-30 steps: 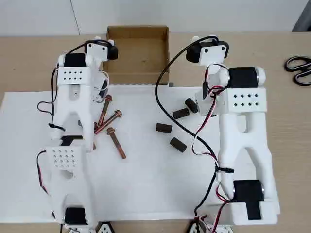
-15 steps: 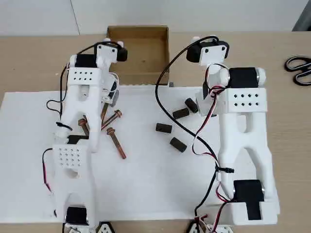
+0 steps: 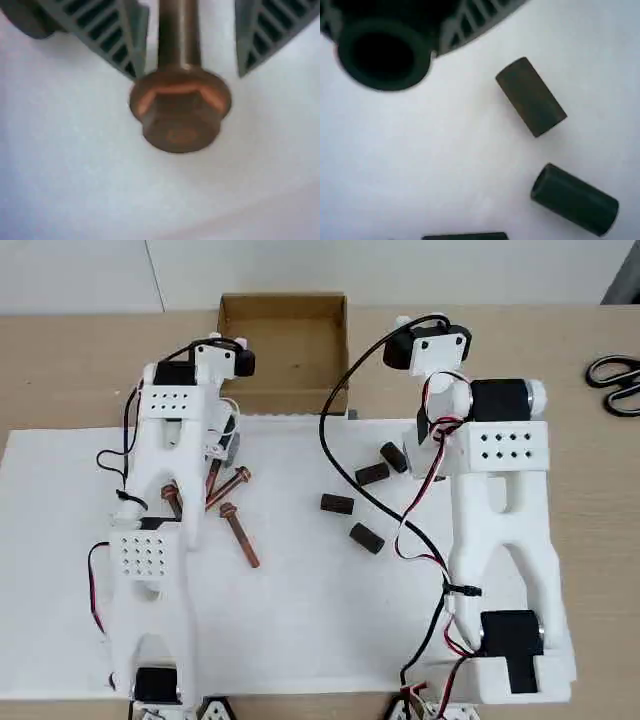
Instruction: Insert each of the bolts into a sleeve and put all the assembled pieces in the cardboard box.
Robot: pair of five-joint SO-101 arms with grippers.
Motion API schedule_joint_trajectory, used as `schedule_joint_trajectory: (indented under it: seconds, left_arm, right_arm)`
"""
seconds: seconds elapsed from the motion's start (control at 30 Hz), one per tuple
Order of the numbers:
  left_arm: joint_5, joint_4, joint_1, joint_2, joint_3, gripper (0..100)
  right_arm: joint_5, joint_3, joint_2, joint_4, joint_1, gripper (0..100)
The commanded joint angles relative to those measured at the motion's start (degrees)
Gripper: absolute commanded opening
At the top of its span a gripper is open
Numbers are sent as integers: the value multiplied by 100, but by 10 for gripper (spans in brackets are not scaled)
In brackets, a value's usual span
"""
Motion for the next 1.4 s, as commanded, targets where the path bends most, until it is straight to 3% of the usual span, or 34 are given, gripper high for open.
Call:
schedule_joint_trajectory:
  seconds: [0.0, 0.27, 0.43, 0.63, 0.93, 1.07, 1.37]
  left_arm:
    - [18, -211, -35, -26, -180, 115]
    - [149, -413, -9, -53, -180, 108]
    - [149, -457, 79, 26, -119, 6]
    - [149, -404, 88, 211, -277, 6]
    - [193, 492, 88, -598, -1130, 6]
    - [844, 492, -70, -1398, -848, 6]
    - [809, 484, -114, -5002, 1314, 6]
  right_arm:
    - [79, -26, -233, -4, 31, 2]
    - [79, -26, -233, -4, 31, 2]
    - [79, -26, -233, -13, 31, 2]
    - [88, -26, -233, -13, 31, 3]
    - [-141, 53, -409, 66, -338, 3]
    - [-158, 62, -1156, 75, -321, 2]
    - [-193, 1099, -3169, 57, -321, 2]
